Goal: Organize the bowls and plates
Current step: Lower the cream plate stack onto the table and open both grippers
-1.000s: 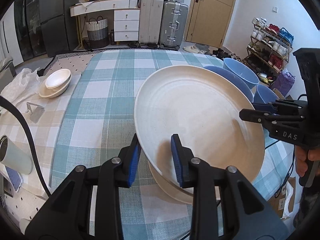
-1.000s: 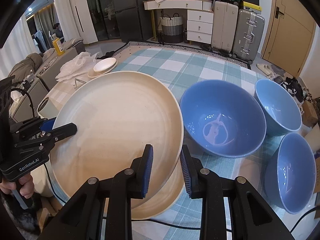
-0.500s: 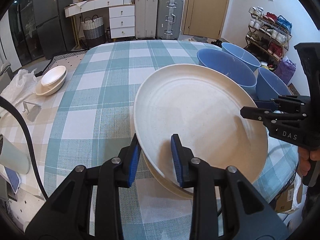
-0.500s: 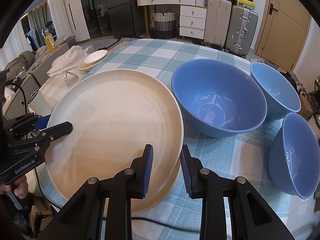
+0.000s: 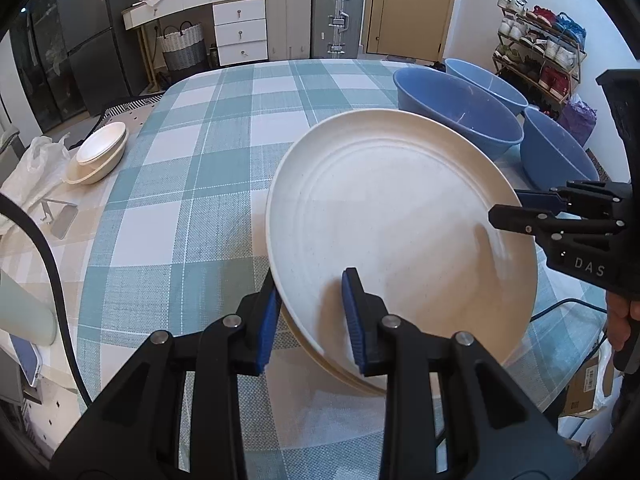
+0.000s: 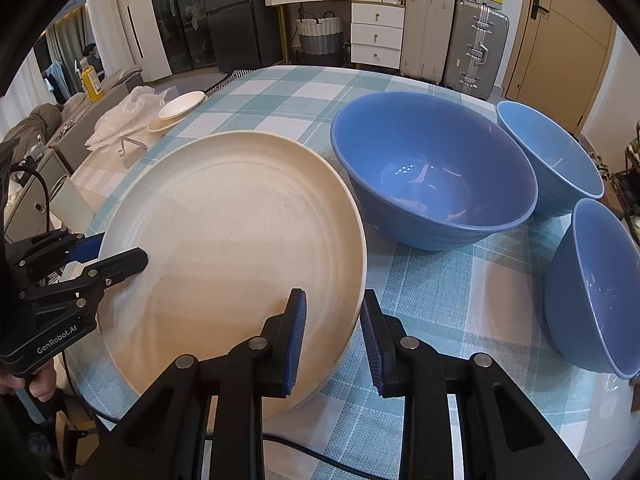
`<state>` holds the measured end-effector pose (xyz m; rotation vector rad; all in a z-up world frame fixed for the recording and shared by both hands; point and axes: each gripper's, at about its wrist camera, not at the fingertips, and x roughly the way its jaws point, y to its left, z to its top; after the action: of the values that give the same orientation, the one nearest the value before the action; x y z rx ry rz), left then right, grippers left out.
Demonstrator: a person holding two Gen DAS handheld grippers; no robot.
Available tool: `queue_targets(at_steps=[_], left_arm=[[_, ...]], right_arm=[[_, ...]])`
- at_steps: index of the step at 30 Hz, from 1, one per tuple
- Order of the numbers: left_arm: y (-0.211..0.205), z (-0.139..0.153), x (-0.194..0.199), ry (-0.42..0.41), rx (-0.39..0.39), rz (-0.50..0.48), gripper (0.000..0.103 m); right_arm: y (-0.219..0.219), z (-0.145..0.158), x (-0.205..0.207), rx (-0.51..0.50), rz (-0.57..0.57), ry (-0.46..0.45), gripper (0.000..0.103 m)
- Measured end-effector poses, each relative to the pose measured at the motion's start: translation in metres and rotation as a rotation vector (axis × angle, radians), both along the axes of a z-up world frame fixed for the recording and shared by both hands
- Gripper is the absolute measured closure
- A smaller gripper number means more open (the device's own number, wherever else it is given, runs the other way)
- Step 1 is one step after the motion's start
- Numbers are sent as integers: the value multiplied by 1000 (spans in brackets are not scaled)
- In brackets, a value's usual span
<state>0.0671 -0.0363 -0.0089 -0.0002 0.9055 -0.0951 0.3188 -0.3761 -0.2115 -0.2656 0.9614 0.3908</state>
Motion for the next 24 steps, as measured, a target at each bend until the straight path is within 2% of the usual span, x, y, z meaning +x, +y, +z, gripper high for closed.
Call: queue_targets(at_steps=[10,14,24], left_arm=[[-1,-7,1,2,32,-3,76],[-6,-8,0,-3,59,-16,69],[-19,-10,6,-4,108,-38,64]], right_arm=[[7,-10,-1,-46,4,-5,73],[10,-13,-1,-68,5,-8,73],[8,-20,-2,-95,-8,-6,73]])
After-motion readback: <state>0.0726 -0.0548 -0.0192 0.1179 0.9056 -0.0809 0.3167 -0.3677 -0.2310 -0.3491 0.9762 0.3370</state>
